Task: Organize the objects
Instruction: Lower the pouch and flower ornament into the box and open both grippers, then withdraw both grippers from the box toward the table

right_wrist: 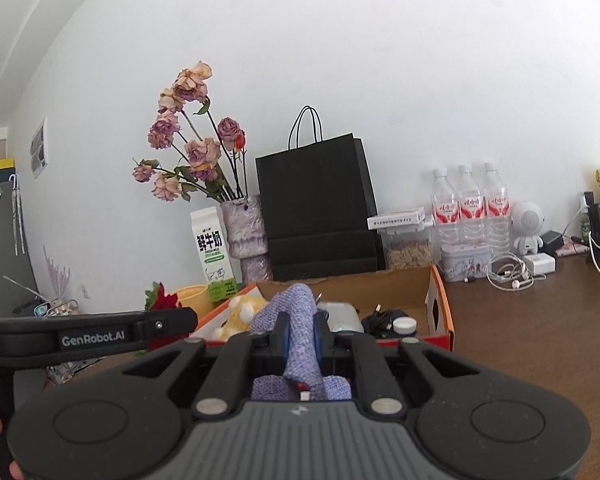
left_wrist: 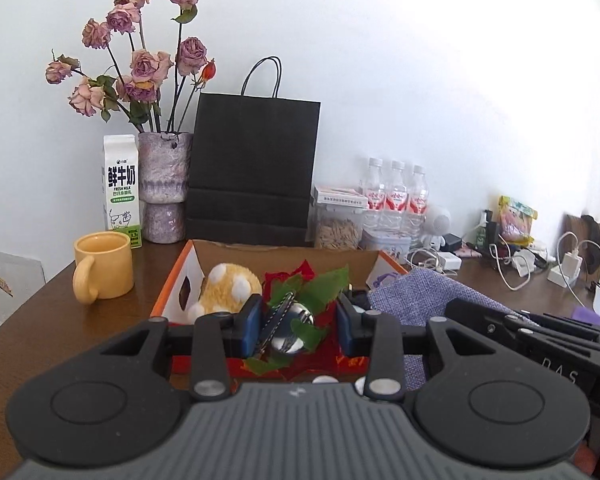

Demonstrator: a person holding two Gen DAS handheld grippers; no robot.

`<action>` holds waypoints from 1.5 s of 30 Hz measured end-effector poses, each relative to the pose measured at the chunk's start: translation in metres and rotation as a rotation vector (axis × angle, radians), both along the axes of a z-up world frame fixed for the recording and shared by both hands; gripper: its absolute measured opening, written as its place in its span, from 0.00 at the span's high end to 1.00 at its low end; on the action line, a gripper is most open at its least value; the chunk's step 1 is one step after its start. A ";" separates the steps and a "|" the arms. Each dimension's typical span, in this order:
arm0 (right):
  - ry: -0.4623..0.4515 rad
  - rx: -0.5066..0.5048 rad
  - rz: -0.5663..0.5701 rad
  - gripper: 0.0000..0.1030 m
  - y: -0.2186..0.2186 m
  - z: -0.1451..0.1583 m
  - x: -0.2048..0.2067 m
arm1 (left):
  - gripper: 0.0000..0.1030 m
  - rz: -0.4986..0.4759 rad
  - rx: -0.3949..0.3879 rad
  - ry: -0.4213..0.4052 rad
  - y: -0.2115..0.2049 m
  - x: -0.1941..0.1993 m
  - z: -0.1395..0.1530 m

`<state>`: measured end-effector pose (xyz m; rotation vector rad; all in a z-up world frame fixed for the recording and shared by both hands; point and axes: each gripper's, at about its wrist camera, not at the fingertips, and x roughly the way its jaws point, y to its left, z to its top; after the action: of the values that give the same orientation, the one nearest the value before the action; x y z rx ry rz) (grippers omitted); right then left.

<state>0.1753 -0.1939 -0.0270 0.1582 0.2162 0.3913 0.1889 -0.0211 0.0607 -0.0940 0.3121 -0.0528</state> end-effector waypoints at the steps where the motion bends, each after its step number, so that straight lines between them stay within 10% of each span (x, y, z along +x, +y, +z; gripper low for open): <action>1: -0.010 0.001 -0.008 0.90 0.002 0.003 0.011 | 0.63 0.007 -0.004 -0.002 0.000 0.008 0.002; 21: -0.007 0.020 -0.094 0.88 0.014 -0.034 0.162 | 0.62 0.087 -0.014 -0.015 -0.015 0.147 -0.026; 23: 0.001 -0.017 -0.115 0.83 0.015 -0.037 0.170 | 0.49 0.089 -0.008 -0.022 -0.014 0.154 -0.027; 26: 0.020 -0.054 -0.133 0.57 0.015 -0.040 0.176 | 0.00 0.096 -0.012 -0.056 -0.008 0.155 -0.029; 29: 0.015 -0.073 -0.164 0.13 0.014 -0.042 0.175 | 0.00 0.117 -0.032 -0.069 0.001 0.154 -0.027; 45: -0.025 -0.131 -0.202 0.00 0.019 -0.040 0.152 | 0.00 0.135 -0.034 -0.107 0.010 0.130 -0.031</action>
<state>0.3276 -0.1744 -0.0671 0.0456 0.1988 0.1776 0.3188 -0.0111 0.0295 -0.1448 0.1973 0.0704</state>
